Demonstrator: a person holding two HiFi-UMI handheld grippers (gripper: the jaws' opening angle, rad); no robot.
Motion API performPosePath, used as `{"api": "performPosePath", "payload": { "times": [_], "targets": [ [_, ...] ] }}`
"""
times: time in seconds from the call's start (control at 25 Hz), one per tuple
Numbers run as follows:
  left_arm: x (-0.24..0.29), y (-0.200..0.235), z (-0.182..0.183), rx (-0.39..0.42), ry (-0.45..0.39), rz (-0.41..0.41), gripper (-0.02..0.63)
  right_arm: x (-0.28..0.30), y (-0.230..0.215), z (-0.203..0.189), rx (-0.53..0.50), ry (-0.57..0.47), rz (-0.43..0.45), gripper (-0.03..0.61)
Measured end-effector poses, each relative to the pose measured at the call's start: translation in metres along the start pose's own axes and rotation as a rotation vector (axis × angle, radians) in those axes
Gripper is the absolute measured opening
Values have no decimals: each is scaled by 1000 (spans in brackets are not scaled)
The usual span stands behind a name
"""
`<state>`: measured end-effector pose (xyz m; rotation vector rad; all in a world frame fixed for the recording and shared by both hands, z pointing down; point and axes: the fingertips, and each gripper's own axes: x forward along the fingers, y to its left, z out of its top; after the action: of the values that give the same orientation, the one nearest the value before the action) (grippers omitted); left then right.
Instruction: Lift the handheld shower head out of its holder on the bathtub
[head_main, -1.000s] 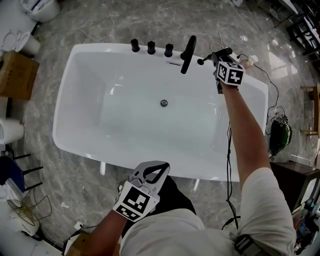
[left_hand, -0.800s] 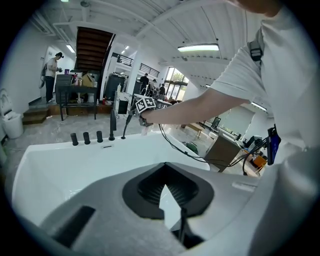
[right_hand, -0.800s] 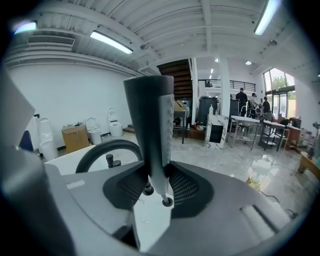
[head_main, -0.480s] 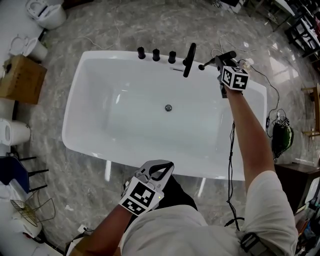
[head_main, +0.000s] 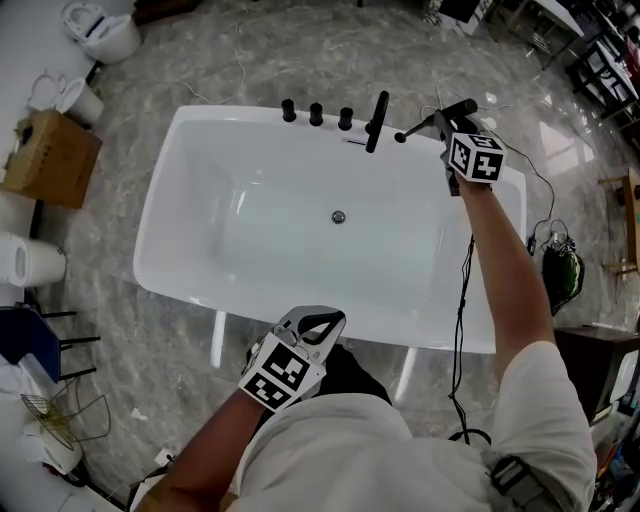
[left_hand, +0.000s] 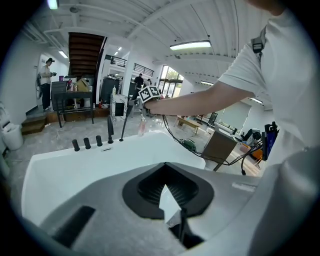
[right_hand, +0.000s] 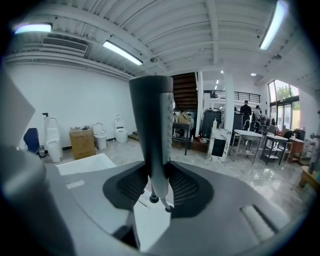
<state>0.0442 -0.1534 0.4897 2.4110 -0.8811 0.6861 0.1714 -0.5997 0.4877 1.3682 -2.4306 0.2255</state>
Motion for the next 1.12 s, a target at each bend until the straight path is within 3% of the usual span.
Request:
{"api": "performPosePath", "payload": {
  "times": [1.12],
  "targets": [
    [-60, -17, -13, 66, 9, -7, 8, -163, 53, 100, -68, -165, -2, 146]
  ]
}}
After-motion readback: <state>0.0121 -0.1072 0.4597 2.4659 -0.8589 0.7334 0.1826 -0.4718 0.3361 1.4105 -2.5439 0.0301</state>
